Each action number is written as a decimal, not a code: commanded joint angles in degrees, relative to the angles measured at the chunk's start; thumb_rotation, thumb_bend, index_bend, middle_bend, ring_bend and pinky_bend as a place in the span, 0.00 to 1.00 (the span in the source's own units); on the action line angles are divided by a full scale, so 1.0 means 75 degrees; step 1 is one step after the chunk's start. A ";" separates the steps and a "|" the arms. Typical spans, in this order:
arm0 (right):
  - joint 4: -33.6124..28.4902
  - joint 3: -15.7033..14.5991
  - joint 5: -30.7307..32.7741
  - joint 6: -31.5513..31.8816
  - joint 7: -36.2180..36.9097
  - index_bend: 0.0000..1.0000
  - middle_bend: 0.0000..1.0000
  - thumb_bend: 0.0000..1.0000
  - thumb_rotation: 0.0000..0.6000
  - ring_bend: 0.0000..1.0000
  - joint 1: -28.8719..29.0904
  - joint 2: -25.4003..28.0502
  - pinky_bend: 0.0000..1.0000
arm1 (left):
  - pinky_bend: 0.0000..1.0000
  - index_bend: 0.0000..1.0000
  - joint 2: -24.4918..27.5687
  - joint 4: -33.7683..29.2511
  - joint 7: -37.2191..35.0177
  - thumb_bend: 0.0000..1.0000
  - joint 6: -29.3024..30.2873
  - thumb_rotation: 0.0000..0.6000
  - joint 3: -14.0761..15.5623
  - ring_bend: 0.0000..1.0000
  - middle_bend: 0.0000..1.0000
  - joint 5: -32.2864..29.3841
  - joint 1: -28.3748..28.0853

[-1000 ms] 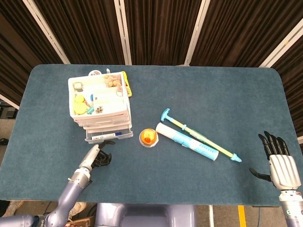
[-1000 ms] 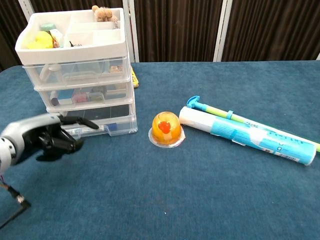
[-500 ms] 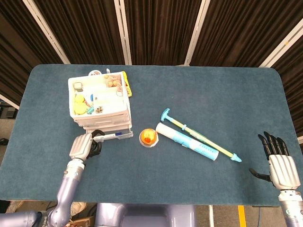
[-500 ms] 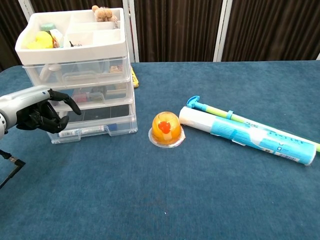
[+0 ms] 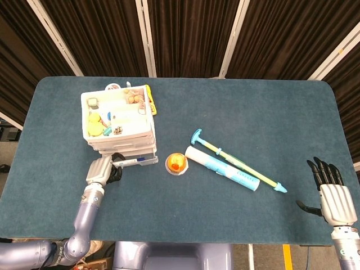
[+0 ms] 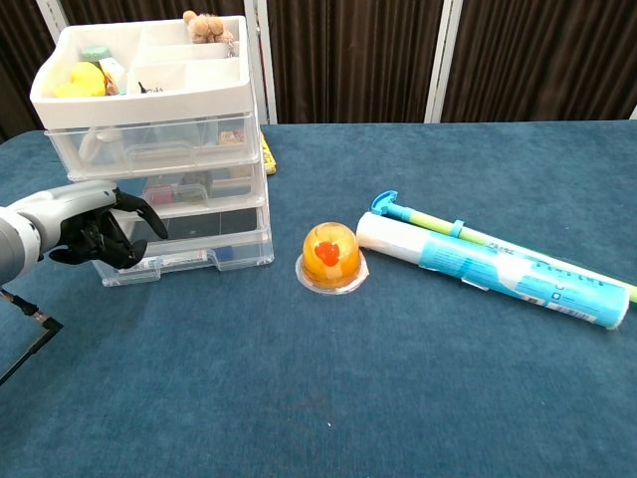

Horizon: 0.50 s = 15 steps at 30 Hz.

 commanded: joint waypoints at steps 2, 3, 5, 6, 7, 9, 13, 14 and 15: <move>0.0002 -0.0001 -0.0014 0.0007 -0.0007 0.00 0.00 0.16 1.00 0.00 0.0002 -0.0003 0.01 | 0.99 0.38 -0.0021 0.0054 0.0169 0.61 -0.0079 1.00 0.0014 0.97 0.99 -0.0354 -0.0097; 0.0002 -0.0003 -0.0012 0.0005 -0.0009 0.00 0.00 0.16 1.00 0.00 0.0001 -0.0004 0.01 | 0.99 0.40 -0.0013 0.0037 0.0205 0.61 -0.0133 1.00 0.0017 0.97 0.99 -0.0468 -0.0122; 0.0002 0.0000 -0.0006 0.0007 -0.0006 0.00 0.00 0.16 1.00 0.00 -0.0001 -0.0001 0.01 | 0.99 0.45 0.0028 -0.0008 0.0294 0.62 -0.0236 1.00 0.0062 0.97 0.99 -0.0607 -0.0174; 0.0001 0.0002 -0.0004 0.0009 0.0000 0.00 0.00 0.16 1.00 0.00 -0.0002 0.0001 0.01 | 0.99 0.46 0.0048 -0.0040 0.0319 0.62 -0.0267 1.00 0.0094 0.97 0.99 -0.0635 -0.0189; 0.0001 0.0003 -0.0001 0.0009 0.0005 0.00 0.00 0.16 1.00 0.00 -0.0002 0.0004 0.01 | 0.99 0.48 0.0068 -0.0085 0.0316 0.62 -0.0299 1.00 0.0123 0.97 0.99 -0.0646 -0.0192; 0.0001 0.0005 0.0004 0.0005 0.0011 0.00 0.00 0.16 1.00 0.00 -0.0001 0.0008 0.01 | 0.99 0.49 0.0111 -0.0179 0.0275 0.63 -0.0330 1.00 0.0170 0.97 0.99 -0.0631 -0.0178; 0.0009 0.0001 -0.0015 0.0016 0.0018 0.00 0.00 0.16 1.00 0.00 -0.0004 0.0008 0.01 | 0.99 0.50 0.0296 -0.0540 0.0137 0.63 -0.0333 1.00 0.0349 0.97 0.99 -0.0469 -0.0069; 0.0008 0.0000 -0.0017 0.0017 0.0019 0.00 0.00 0.16 1.00 0.00 -0.0005 0.0007 0.01 | 0.99 0.51 0.0356 -0.0641 0.0094 0.63 -0.0334 1.00 0.0413 0.97 0.99 -0.0404 -0.0027; 0.0008 0.0000 -0.0018 0.0018 0.0018 0.00 0.00 0.16 1.00 0.00 -0.0005 0.0007 0.01 | 0.99 0.51 0.0402 -0.0713 0.0068 0.63 -0.0334 1.00 0.0458 0.97 0.99 -0.0365 0.0002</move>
